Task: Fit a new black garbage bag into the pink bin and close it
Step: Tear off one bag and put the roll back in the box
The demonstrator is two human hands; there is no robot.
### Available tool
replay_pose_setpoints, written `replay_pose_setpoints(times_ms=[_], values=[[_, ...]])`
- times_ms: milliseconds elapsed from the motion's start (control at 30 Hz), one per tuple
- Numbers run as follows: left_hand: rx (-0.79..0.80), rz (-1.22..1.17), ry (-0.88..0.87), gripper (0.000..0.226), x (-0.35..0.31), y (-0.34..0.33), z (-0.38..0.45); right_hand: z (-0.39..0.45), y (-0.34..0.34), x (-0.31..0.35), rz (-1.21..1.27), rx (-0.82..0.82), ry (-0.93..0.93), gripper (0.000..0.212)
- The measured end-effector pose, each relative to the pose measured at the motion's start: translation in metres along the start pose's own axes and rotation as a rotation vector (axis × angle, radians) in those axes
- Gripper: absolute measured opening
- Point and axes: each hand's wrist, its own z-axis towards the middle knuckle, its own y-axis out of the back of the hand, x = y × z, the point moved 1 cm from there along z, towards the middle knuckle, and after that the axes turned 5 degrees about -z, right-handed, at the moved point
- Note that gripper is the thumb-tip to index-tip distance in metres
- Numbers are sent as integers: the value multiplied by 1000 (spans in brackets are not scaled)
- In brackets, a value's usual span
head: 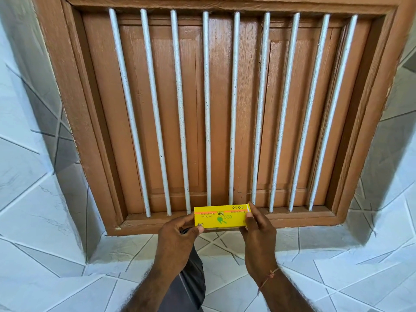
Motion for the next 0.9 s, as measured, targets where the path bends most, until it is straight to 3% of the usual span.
replay_pose_setpoints(times_ms=[267, 400, 900], values=[[-1, 20, 34, 29, 4, -4, 2, -5, -5, 0, -151, -18, 105, 36], [-13, 7, 30, 31, 1, -5, 4, -4, -7, -3, -146, -68, 148, 17], [-21, 64, 71, 27, 5, -4, 2, -4, -7, -10, -118, -52, 52, 18]])
